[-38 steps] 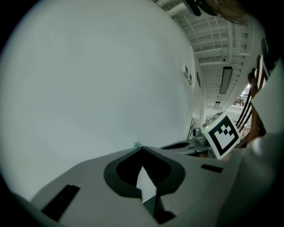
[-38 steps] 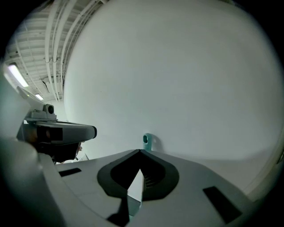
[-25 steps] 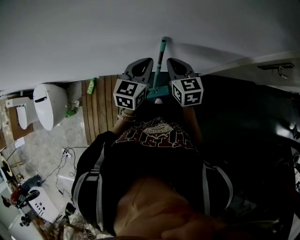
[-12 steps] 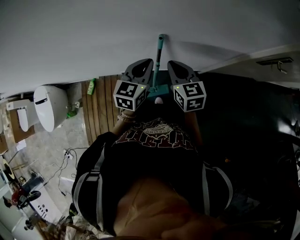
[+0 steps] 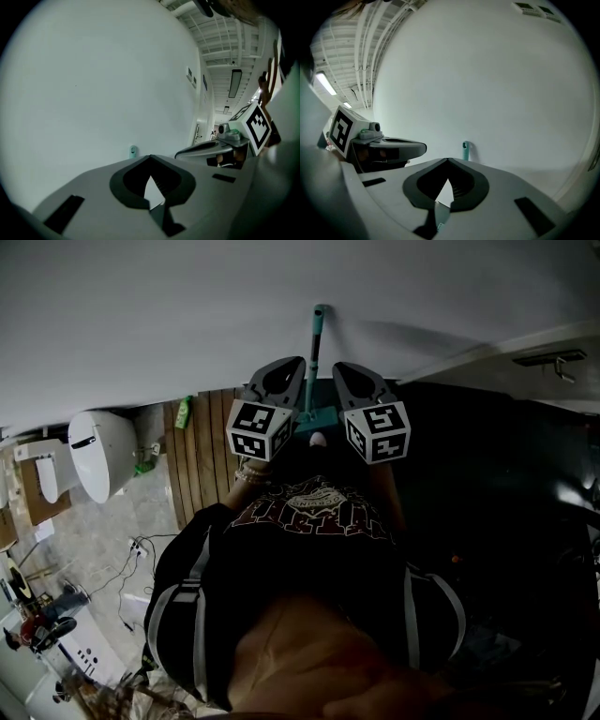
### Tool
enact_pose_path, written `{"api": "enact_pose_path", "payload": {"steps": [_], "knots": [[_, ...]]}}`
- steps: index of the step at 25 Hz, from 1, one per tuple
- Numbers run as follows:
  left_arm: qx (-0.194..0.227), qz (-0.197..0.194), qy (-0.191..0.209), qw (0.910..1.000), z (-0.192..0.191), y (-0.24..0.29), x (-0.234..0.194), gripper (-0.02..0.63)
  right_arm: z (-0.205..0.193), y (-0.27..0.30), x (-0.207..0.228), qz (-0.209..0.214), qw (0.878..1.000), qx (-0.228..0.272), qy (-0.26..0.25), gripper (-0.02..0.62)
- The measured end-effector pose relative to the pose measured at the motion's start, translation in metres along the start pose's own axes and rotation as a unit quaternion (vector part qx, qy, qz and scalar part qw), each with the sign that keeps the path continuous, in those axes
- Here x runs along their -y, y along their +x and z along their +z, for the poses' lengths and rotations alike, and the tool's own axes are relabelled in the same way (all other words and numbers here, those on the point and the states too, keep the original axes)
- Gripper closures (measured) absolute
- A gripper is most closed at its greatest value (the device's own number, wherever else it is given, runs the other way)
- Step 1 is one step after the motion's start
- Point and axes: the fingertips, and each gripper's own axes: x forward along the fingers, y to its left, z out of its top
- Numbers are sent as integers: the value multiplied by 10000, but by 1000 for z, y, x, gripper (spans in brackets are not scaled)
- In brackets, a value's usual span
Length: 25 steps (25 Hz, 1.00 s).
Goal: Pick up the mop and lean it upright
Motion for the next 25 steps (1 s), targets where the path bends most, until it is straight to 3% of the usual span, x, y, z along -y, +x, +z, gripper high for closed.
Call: {"api": "enact_pose_path", "payload": {"steps": [25], "knots": [[31,0,4,10000,0,3,8,560,-1,-3,1,116,9999,20,-28,577]]}}
